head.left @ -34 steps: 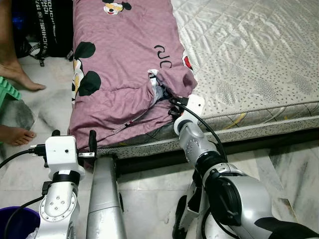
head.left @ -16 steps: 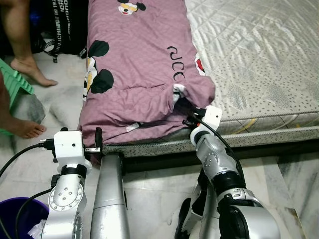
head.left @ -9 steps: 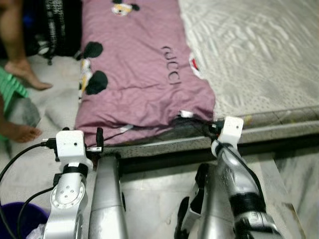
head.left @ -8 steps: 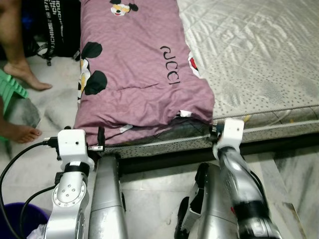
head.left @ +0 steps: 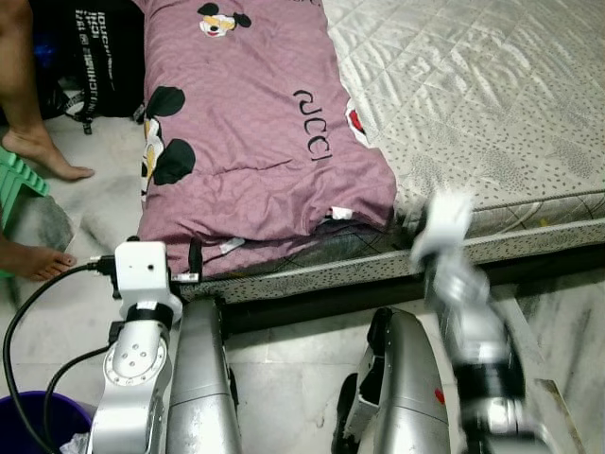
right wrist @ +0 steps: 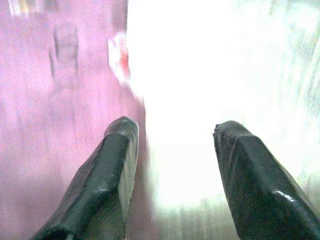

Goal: Clean up the room

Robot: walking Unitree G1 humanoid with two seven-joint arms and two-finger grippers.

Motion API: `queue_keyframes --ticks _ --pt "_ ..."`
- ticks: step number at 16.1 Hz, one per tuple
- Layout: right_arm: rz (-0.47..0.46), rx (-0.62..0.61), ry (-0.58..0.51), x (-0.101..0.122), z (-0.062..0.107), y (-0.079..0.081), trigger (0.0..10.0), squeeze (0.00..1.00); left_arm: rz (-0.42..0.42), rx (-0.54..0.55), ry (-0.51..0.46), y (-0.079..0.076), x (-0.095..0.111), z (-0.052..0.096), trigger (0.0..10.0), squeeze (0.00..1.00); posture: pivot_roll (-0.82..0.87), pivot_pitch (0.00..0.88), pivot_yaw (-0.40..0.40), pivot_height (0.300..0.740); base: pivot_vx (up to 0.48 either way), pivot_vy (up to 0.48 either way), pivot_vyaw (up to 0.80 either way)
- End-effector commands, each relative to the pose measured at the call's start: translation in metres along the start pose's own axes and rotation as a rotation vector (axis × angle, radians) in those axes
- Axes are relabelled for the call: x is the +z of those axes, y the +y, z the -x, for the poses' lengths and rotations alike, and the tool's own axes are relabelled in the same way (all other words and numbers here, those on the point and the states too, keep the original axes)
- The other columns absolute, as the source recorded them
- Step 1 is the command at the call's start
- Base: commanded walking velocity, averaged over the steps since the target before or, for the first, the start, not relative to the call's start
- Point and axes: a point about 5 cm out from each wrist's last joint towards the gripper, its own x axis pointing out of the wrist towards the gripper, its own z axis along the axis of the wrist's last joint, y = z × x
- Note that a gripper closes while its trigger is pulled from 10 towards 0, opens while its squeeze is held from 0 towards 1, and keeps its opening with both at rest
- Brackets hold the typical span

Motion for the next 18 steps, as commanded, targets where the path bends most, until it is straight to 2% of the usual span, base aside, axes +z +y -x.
queue_keyframes --ticks 1,3,4,5,6,7,8,9,10,11,13,14,16,18 --pt "-0.017 -0.035 -0.074 0.013 -0.006 -0.001 10.0 1.0 -0.005 0.008 0.007 0.002 -0.002 0.001 10.0 0.0 0.15 0.14 0.002 0.515 0.0 0.0 0.0" --pt "-0.029 -0.036 -0.13 0.027 -0.014 0.003 10.0 1.0 -0.006 0.008 0.003 0.002 -0.002 0.001 10.0 0.0 0.15 0.14 0.002 0.515 0.0 0.0 0.0" --pt "-0.051 -0.017 -0.14 0.032 -0.019 0.012 10.0 1.0 -0.006 0.011 0.003 0.003 -0.002 0.001 10.0 0.0 0.15 0.14 0.0 0.515 0.0 0.0 0.0" --pt "-0.113 0.019 -0.11 0.028 -0.021 0.025 10.0 1.0 -0.006 0.012 0.004 0.003 -0.002 0.002 10.0 0.0 0.15 0.141 -0.001 0.515 0.0 0.0 0.0" --pt "-0.151 0.095 -0.019 0.016 -0.023 0.047 10.0 1.0 -0.005 0.012 0.004 0.002 -0.003 0.002 10.0 0.0 0.15 0.141 -0.001 0.515 0.0 0.0 0.0" --pt "-0.145 0.153 0.099 -0.003 -0.022 0.064 10.0 1.0 -0.004 0.011 0.004 0.001 -0.003 0.001 10.0 0.0 0.15 0.143 -0.003 0.515 0.0 0.0 0.0" --pt "-0.165 0.2 0.227 -0.026 -0.016 0.078 10.0 1.0 -0.002 0.009 0.002 0.0 -0.002 0.001 10.0 0.0 0.16 0.146 -0.006 0.515 0.0 0.0 0.0" --pt "-0.187 0.229 0.331 -0.046 -0.007 0.085 10.0 1.0 -0.001 0.009 0.0 -0.001 -0.001 0.001 10.0 0.0 0.16 0.146 -0.007 0.515 0.0 0.0 0.0" --pt "-0.216 0.222 0.437 -0.068 0.003 0.084 10.0 1.0 0.001 0.011 0.0 0.0 -0.001 0.002 10.0 0.0 0.17 0.149 -0.01 0.515 0.0 0.0 0.0" --pt "-0.23 0.212 0.472 -0.075 0.007 0.083 10.0 1.0 0.002 0.012 0.0 0.0 -0.001 0.002 10.0 0.0 0.17 0.15 -0.01 0.515 0.0 0.0 0.0" --pt "-0.249 0.138 0.562 -0.095 0.016 0.063 10.0 1.0 0.005 0.015 0.006 0.001 -0.003 0.003 10.0 0.0 0.16 0.154 -0.009 0.515 0.0 0.0 0.0" --pt "-0.25 0.081 0.584 -0.099 0.017 0.045 10.0 1.0 0.005 0.01 0.012 0.0 -0.004 0.002 10.0 0.0 0.15 0.154 -0.007 0.515 0.0 0.0 0.0" --pt "-0.24 0.027 0.588 -0.1 0.016 0.028 10.0 1.0 0.007 0.006 0.015 -0.001 -0.005 0.001 10.0 0.0 0.15 0.154 -0.007 0.515 0.0 0.0 0.0" --pt "-0.223 -0.002 0.594 -0.101 0.016 0.022 10.0 1.0 0.009 0.008 0.019 -0.001 -0.005 -0.001 10.0 0.0 0.14 0.15 -0.003 0.515 0.0 0.0 0.0"
